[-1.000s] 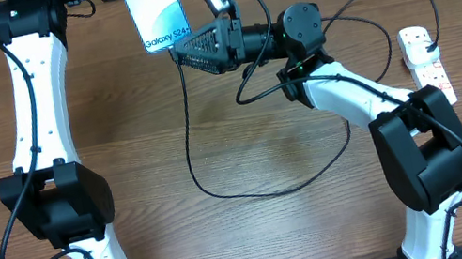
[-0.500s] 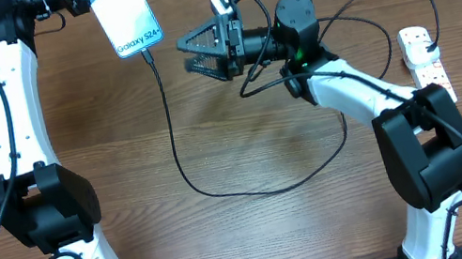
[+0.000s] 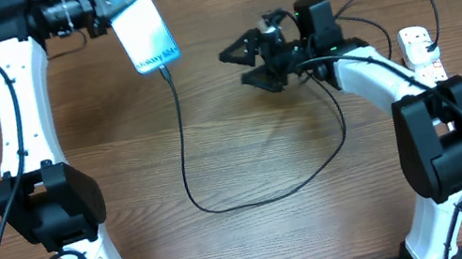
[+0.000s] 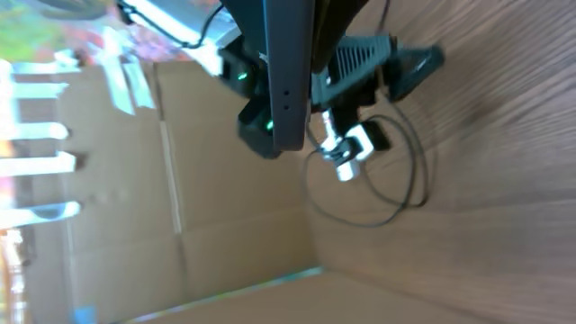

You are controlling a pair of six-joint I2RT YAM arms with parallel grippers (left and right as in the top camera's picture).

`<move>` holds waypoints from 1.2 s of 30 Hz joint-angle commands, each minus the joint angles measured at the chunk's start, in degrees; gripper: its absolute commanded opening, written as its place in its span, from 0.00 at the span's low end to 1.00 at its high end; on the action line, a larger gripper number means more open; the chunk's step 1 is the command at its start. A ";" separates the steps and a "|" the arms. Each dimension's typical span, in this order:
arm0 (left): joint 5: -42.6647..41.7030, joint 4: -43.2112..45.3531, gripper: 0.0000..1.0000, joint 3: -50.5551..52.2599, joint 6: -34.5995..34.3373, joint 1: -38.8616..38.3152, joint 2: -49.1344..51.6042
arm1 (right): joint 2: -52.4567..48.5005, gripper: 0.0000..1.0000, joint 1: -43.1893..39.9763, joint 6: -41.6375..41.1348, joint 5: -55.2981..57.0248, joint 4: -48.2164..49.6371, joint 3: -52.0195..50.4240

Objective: Plug charger to phone and switch on socket
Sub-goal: 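Lower the phone with the left gripper and lay it flat on the table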

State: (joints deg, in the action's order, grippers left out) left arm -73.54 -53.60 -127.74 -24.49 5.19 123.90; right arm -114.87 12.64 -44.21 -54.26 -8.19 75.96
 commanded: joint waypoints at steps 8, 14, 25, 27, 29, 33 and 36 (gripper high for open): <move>17.70 -9.64 0.04 -0.61 11.45 -7.17 0.17 | 3.13 1.00 -9.88 16.06 13.92 -10.67 0.61; 23.02 -10.14 0.04 -0.59 11.39 -12.39 2.86 | 8.17 1.00 -14.40 19.08 26.45 -20.63 0.61; 21.81 -2.29 0.04 -0.59 1.46 -18.12 15.32 | 10.40 1.00 -16.90 22.01 33.75 -27.45 0.61; 20.70 -0.83 0.04 -0.59 1.14 -18.99 17.14 | 10.40 1.00 -16.90 21.99 33.68 -27.47 0.61; 21.14 0.37 0.04 -0.59 0.70 -20.24 18.67 | 10.40 1.00 -16.90 21.99 33.68 -27.45 0.61; 25.11 1.66 0.04 -0.59 -0.81 -22.27 20.17 | 10.40 1.00 -16.90 21.99 33.68 -27.58 0.61; 29.14 2.32 0.05 -0.59 -2.99 -23.63 20.39 | 10.40 1.00 -16.90 21.99 33.68 -27.63 0.61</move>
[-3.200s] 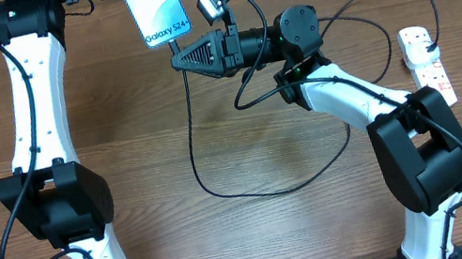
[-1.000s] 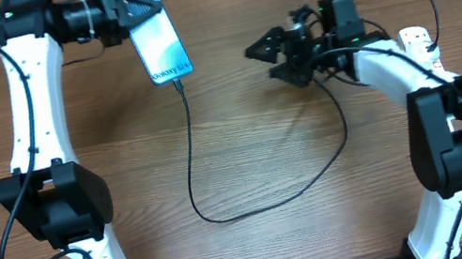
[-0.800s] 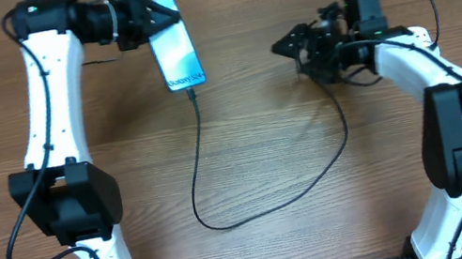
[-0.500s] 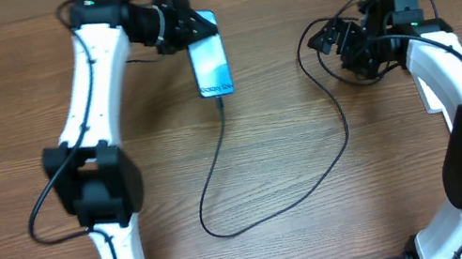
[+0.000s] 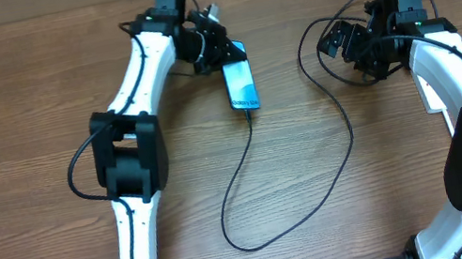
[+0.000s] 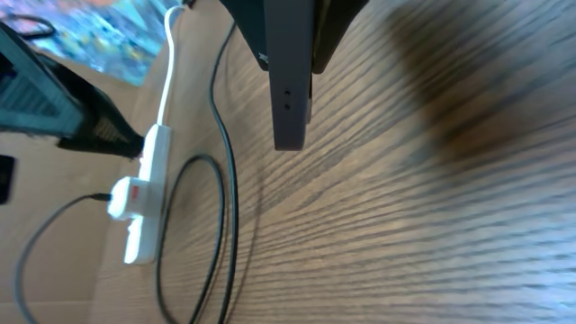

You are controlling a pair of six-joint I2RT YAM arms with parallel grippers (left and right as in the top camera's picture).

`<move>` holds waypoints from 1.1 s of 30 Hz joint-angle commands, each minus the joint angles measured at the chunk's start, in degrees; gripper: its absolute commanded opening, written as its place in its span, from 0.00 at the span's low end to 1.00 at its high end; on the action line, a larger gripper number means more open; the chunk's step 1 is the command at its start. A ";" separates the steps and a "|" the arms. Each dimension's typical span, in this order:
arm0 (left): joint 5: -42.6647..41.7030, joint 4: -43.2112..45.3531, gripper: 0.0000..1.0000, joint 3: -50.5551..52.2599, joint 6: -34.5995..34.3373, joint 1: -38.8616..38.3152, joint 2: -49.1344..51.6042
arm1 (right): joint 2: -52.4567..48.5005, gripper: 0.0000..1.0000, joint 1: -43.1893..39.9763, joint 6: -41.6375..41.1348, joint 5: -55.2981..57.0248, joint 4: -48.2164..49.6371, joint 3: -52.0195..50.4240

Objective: Plug charger to phone and switch on socket
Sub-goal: 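Lower the phone with the left gripper and lay it flat on the table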

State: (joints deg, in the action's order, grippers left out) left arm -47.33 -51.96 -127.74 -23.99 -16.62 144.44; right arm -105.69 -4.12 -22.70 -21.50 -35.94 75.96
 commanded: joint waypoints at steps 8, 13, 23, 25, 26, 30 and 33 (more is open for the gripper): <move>10.29 1.51 0.05 -0.59 -5.66 -4.20 0.81 | 1.22 1.00 -0.13 0.46 0.92 -0.42 0.61; 10.25 1.29 0.04 -0.55 -6.34 -4.46 3.37 | 1.22 1.00 -0.13 0.48 0.94 -0.68 0.61; 9.70 1.25 0.04 -0.37 -6.91 -4.46 6.21 | 1.22 1.00 -0.13 0.48 0.94 -0.79 0.59; 9.64 1.27 0.04 -0.33 -6.91 -4.46 6.21 | 1.22 1.00 -0.13 0.48 0.94 -0.79 0.59; 9.62 1.27 0.05 -0.33 -6.93 -4.46 6.21 | 1.22 1.00 -0.13 0.48 0.92 -0.79 0.59; 9.64 1.22 0.04 -0.33 -6.91 -4.42 6.21 | 1.22 1.00 -0.13 0.48 0.92 -0.79 0.59; 9.62 1.20 0.04 -0.33 -6.91 -4.42 6.21 | 1.22 1.00 -0.13 0.46 0.92 -0.79 0.59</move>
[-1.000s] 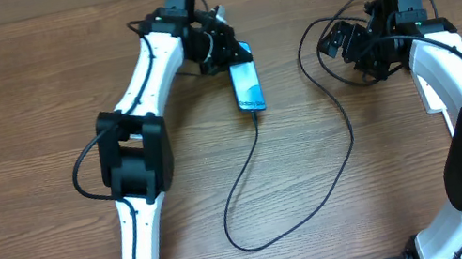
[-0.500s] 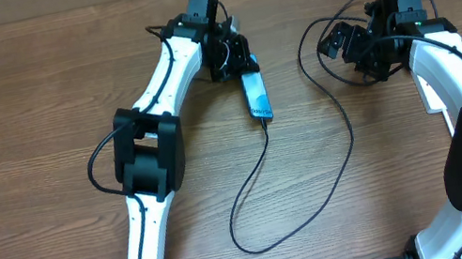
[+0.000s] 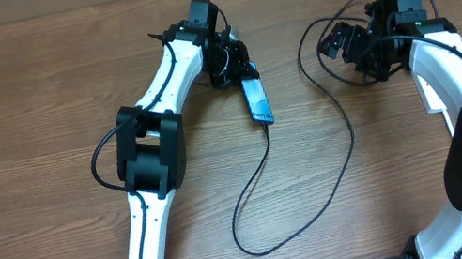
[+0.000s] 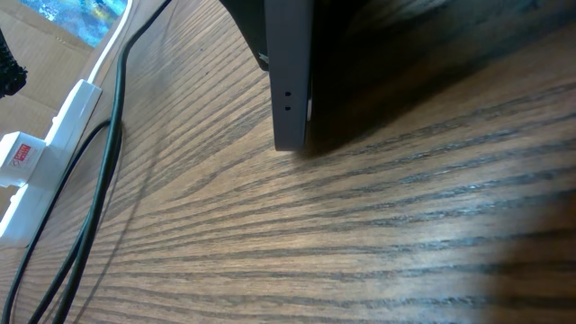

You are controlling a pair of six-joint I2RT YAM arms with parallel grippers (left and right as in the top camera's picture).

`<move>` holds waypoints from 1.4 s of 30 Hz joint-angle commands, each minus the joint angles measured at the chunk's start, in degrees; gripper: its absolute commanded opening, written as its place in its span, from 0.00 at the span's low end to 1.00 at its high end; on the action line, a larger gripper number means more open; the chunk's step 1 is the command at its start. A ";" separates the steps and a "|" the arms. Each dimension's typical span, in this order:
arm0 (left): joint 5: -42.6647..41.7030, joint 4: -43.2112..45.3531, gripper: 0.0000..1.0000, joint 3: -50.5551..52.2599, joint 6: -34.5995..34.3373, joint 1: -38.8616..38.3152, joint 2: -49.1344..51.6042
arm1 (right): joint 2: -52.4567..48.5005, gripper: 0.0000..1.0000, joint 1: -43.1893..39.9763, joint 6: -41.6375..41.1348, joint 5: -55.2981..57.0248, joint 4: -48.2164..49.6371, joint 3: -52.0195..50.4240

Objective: Plug charger to phone and switch on socket
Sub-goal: 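Lower the phone with the left gripper and lay it flat on the table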

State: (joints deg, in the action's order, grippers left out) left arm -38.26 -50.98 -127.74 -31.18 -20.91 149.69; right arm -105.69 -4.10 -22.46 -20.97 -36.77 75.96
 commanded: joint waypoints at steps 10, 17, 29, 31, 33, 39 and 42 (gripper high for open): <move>-0.15 -0.04 0.09 -0.31 0.26 -0.13 0.96 | 1.22 1.00 -0.15 0.22 0.37 -0.48 0.59; -0.15 -0.24 0.14 -0.33 0.26 -0.13 0.96 | 1.22 1.00 -0.15 0.22 0.37 -0.68 0.59; -0.09 -1.36 0.18 -0.31 0.31 -0.11 0.96 | 1.22 1.00 -0.15 0.24 0.37 -1.07 0.59; -0.07 -1.42 0.18 -0.31 0.28 -0.11 0.96 | 1.22 1.00 -0.15 0.24 0.37 -1.07 0.59; -0.04 -1.46 0.18 -0.33 0.31 -0.11 0.96 | 1.22 1.00 -0.15 0.24 0.37 -1.07 0.59; 0.00 -1.73 0.26 -0.31 0.28 -0.11 0.96 | 1.22 1.00 -0.15 0.24 0.37 -1.05 0.59; 1.22 -2.67 0.28 -0.31 0.24 -0.11 0.96 | 1.22 1.00 -0.15 0.24 0.37 -1.05 0.59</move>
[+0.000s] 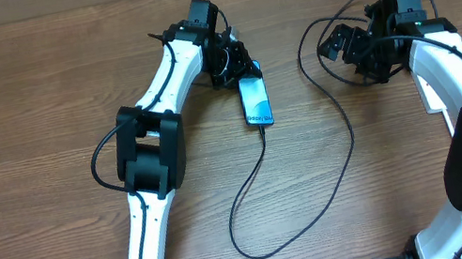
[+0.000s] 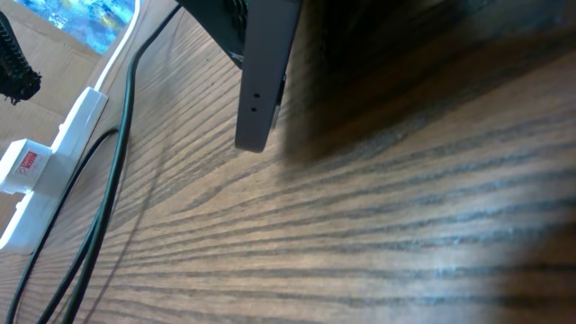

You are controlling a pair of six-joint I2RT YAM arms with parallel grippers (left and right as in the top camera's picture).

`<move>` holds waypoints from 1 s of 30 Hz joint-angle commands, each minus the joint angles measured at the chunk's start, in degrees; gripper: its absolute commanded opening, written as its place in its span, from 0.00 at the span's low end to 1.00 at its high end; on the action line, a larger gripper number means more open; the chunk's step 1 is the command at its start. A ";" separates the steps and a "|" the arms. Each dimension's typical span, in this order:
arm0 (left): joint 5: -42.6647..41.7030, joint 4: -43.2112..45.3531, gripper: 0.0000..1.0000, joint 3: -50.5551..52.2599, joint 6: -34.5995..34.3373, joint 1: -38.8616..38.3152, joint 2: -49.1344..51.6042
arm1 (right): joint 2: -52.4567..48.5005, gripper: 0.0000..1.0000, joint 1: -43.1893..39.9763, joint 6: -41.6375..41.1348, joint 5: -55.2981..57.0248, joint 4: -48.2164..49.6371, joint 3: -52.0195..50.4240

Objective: Plug charger to phone and switch on socket
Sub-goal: 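Lower the phone with the left gripper and lay it flat on the table, then open the left gripper, release the phone, and raise the left arm away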

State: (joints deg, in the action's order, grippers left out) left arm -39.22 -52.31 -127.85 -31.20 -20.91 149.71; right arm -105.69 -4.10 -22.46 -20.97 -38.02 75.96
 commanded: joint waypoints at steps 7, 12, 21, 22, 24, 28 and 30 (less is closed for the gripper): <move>2.51 -2.08 0.32 -0.20 0.26 -0.11 0.94 | 1.22 1.00 -0.15 0.24 0.37 0.20 0.59; 3.93 -2.93 0.35 -0.20 0.28 -0.11 0.94 | 1.22 1.00 -0.15 0.24 0.37 0.20 0.59; 6.69 -4.96 0.36 -0.20 0.04 -0.11 0.94 | 1.22 1.00 -0.15 0.24 0.37 0.20 0.59; 6.84 -5.18 0.36 -0.20 -0.02 -0.11 0.94 | 1.22 1.00 -0.15 0.24 0.37 0.20 0.59; 7.91 -6.12 0.39 -0.20 -0.55 -0.11 0.94 | 1.22 1.00 -0.15 0.24 0.37 0.20 0.59; 9.79 -7.67 0.43 -0.20 -1.70 -0.11 0.94 | 1.22 1.00 -0.15 0.24 0.37 0.17 0.59; 9.86 -7.93 0.45 -0.20 -1.86 -0.11 0.94 | 1.22 1.00 -0.15 0.24 0.37 0.17 0.59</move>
State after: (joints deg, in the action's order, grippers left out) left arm -37.01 -58.74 -129.12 -31.64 -20.93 149.25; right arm -105.69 -4.12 -22.46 -20.97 -38.09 75.96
